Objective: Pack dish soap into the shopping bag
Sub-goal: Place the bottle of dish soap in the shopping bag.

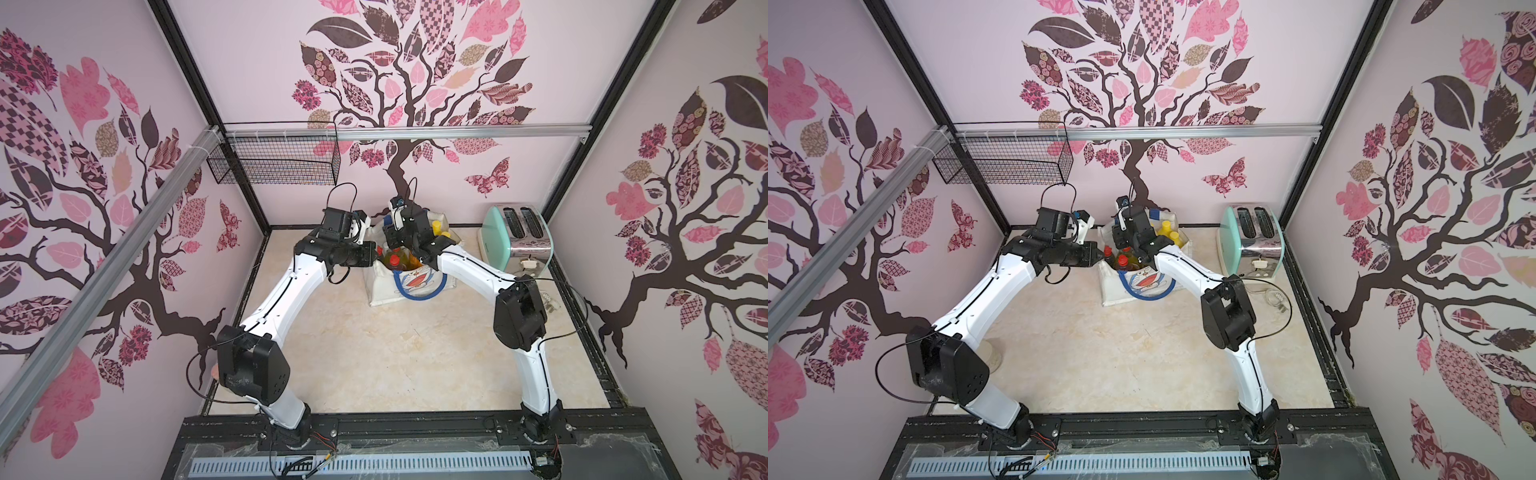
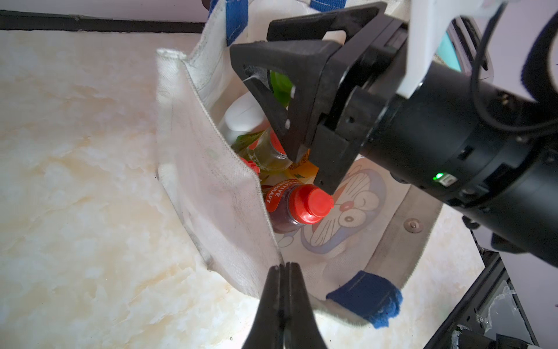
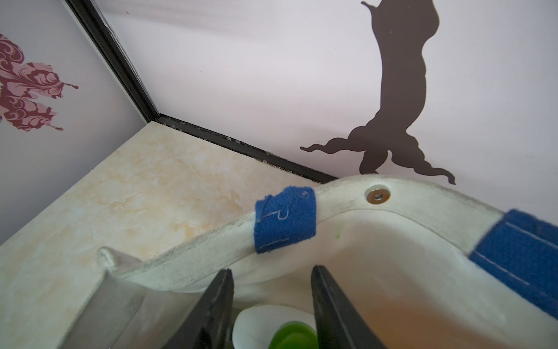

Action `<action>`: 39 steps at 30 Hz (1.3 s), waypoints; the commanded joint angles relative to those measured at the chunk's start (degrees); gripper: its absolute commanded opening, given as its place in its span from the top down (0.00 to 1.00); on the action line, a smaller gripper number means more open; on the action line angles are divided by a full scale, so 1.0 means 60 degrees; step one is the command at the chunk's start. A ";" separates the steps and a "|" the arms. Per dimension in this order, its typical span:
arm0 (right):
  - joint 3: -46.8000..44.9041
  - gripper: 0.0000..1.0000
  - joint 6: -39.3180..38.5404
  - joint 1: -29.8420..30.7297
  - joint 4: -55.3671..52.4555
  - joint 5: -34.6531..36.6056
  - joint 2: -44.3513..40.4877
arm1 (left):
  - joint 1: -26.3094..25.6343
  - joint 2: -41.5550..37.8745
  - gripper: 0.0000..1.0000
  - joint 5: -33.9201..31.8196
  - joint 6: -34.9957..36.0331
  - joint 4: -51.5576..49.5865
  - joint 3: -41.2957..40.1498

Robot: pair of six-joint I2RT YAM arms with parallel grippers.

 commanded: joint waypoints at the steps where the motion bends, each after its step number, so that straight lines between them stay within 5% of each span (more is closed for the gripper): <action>1: 0.0431 0.48 0.0024 0.0067 -0.0032 -0.0222 -0.0397 | -0.0018 0.0129 1.00 -0.0058 0.0049 -0.0300 -0.0110; 18: 0.1027 0.36 -0.0144 0.0066 -0.0794 -0.0868 -0.1325 | 0.0479 -0.0234 1.00 -0.0658 -0.0038 -0.0356 0.0007; 22: 0.0972 0.33 -0.0287 0.0073 -0.1204 -0.0686 -0.1748 | 0.0636 -0.0431 0.93 -0.0928 -0.0096 -0.0327 0.0020; 30: -0.1094 0.14 -0.0834 0.0072 -0.1576 0.0746 -0.4048 | 0.0807 -0.1601 0.85 -0.3642 -0.0173 0.0579 -0.0589; 34: -0.3107 0.03 -0.0961 0.0058 -0.1621 0.1608 -0.5882 | 0.0985 -0.2763 0.70 -0.4246 -0.0320 0.1191 -0.1353; 39: -0.6692 0.01 -0.0688 -0.0376 -0.0967 0.2556 -0.8478 | 0.1137 -0.4753 0.28 -0.6963 0.0403 0.4095 -0.4160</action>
